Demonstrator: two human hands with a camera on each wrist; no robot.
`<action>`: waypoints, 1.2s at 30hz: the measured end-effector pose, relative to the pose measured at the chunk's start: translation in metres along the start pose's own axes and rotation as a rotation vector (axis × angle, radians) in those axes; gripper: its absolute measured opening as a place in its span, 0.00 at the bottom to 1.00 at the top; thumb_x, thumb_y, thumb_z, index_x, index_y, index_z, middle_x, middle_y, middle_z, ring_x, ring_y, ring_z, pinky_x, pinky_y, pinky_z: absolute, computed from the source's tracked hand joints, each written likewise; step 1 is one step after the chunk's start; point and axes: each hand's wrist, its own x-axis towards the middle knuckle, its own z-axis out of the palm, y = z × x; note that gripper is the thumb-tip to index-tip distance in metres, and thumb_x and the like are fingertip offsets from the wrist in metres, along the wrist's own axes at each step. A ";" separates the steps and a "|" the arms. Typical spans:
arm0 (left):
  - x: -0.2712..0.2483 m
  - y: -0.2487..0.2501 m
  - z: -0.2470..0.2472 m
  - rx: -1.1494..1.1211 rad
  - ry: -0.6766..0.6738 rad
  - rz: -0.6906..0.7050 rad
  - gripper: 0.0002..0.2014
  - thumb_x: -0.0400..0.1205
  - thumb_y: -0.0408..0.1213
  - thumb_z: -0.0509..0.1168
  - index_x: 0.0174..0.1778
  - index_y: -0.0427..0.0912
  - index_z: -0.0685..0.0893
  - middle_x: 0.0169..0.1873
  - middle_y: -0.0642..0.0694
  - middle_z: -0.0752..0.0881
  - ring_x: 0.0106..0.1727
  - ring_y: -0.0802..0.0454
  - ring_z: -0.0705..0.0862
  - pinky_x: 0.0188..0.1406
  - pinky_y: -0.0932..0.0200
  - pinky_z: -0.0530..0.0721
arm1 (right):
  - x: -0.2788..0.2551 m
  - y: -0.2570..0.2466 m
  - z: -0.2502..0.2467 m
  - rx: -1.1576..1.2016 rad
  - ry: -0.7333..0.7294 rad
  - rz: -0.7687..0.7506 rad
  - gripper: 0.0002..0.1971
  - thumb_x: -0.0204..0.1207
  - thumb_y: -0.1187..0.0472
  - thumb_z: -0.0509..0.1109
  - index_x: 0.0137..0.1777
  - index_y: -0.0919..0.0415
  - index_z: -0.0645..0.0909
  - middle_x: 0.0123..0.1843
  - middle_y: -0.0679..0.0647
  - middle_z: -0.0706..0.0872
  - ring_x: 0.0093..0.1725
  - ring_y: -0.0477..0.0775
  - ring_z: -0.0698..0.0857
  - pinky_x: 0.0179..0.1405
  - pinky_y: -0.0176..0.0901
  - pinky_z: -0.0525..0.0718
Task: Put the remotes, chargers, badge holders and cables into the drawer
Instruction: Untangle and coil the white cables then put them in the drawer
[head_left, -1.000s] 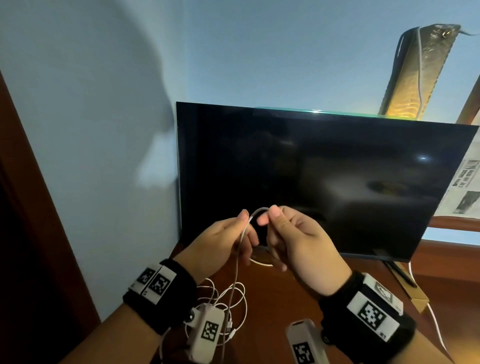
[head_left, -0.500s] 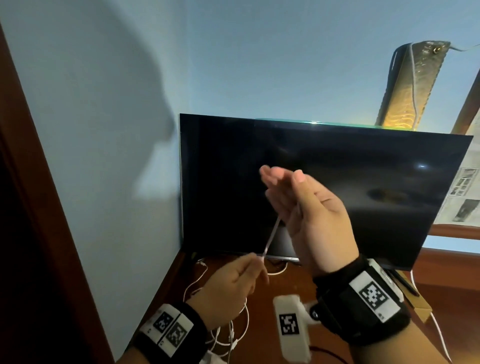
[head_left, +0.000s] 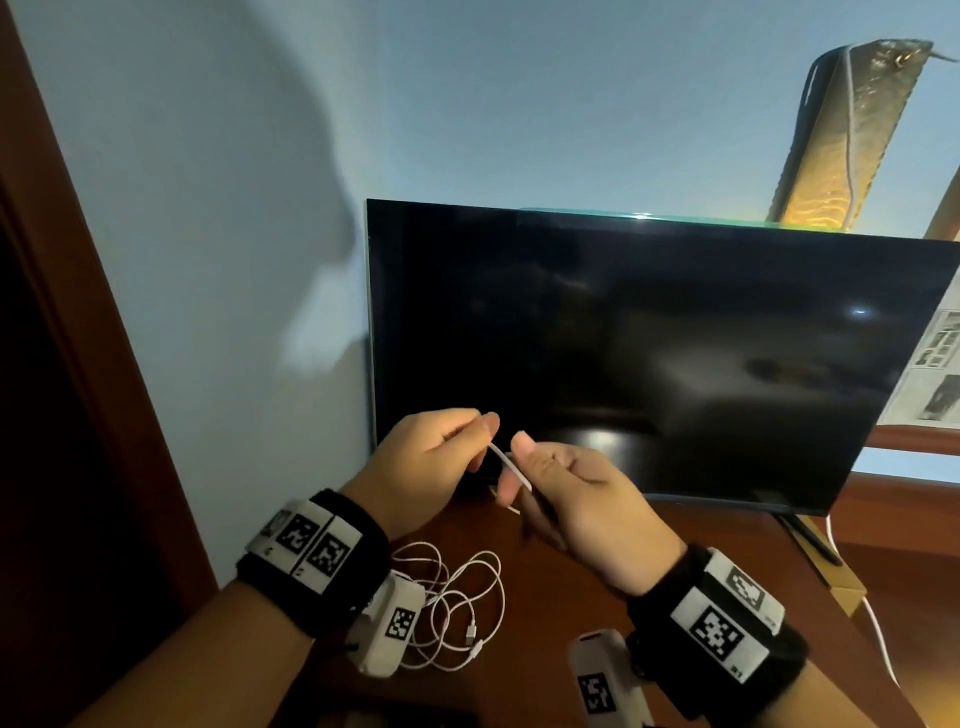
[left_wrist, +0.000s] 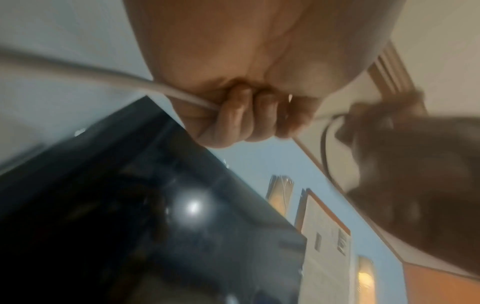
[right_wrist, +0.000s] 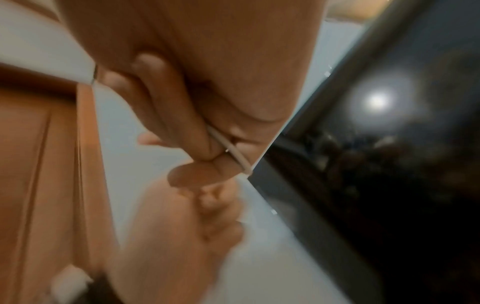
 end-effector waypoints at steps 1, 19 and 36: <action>-0.001 -0.002 0.008 -0.064 -0.001 -0.043 0.25 0.90 0.57 0.55 0.29 0.50 0.75 0.25 0.52 0.74 0.30 0.54 0.74 0.37 0.49 0.74 | 0.001 -0.009 0.001 0.088 0.000 -0.029 0.26 0.92 0.51 0.54 0.38 0.64 0.81 0.17 0.51 0.71 0.18 0.52 0.65 0.33 0.56 0.71; -0.009 0.012 0.016 0.196 0.076 0.031 0.33 0.92 0.58 0.51 0.26 0.41 0.77 0.22 0.43 0.78 0.25 0.49 0.79 0.32 0.46 0.77 | 0.001 0.023 -0.023 -0.197 0.015 0.167 0.27 0.90 0.41 0.57 0.32 0.54 0.78 0.23 0.51 0.73 0.21 0.51 0.71 0.30 0.50 0.70; -0.039 -0.010 0.044 -0.022 -0.040 -0.082 0.31 0.91 0.63 0.48 0.25 0.49 0.70 0.19 0.53 0.68 0.22 0.56 0.66 0.25 0.52 0.67 | 0.031 0.046 -0.052 -0.651 0.176 0.011 0.13 0.90 0.46 0.57 0.48 0.53 0.71 0.45 0.55 0.90 0.43 0.53 0.90 0.45 0.52 0.88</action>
